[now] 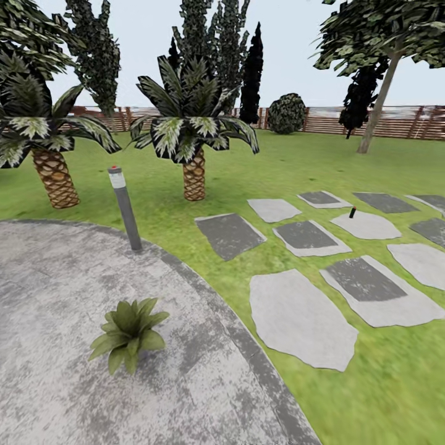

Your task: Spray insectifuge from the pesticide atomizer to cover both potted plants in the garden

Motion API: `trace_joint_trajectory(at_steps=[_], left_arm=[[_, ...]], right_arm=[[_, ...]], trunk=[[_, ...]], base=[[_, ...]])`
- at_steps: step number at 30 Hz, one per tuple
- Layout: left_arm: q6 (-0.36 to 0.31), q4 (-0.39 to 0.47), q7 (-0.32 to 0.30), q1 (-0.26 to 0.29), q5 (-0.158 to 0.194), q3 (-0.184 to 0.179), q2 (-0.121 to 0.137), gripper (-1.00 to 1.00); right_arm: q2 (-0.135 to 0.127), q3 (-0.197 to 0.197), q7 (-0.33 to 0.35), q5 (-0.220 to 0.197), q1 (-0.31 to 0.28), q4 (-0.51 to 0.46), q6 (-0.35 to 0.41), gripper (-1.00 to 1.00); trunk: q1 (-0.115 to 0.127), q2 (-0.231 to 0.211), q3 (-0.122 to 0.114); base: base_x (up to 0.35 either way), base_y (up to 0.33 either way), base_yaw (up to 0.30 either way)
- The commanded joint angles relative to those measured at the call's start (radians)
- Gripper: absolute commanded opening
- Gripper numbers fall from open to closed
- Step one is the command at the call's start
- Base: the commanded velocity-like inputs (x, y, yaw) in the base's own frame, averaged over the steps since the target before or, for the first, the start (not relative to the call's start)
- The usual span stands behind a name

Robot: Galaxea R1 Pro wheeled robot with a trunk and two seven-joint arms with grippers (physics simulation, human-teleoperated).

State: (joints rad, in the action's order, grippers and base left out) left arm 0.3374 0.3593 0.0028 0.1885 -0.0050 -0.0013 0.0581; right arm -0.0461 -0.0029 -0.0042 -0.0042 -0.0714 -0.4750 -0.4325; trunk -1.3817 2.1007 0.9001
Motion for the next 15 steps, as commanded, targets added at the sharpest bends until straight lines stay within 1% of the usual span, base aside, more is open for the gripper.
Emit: trace_joint_trajectory(at_steps=[1, 11, 15], left_arm=[[0.003, 0.000, 0.000, 0.000, 0.000, 0.000, 0.000, 1.00], [0.003, 0.000, 0.000, 0.000, 0.000, 0.001, 0.000, 1.00], [0.002, 0.000, 0.000, 0.000, -0.001, -0.003, -0.002, 1.00]], right_arm=[[0.000, 0.000, 0.000, 0.000, -0.001, 0.001, -0.003, 1.00], [0.000, 0.000, 0.000, 0.000, -0.001, 0.001, -0.003, 1.00], [0.000, 0.000, 0.000, 0.000, -0.001, 0.001, -0.003, 1.00]], trunk=[[0.000, 0.000, 0.001], [0.000, 0.000, 0.007], [0.000, 0.000, 0.009]], base=[[0.000, 0.000, -0.267], [0.006, 0.000, -0.266], [0.175, -0.091, -0.266]])
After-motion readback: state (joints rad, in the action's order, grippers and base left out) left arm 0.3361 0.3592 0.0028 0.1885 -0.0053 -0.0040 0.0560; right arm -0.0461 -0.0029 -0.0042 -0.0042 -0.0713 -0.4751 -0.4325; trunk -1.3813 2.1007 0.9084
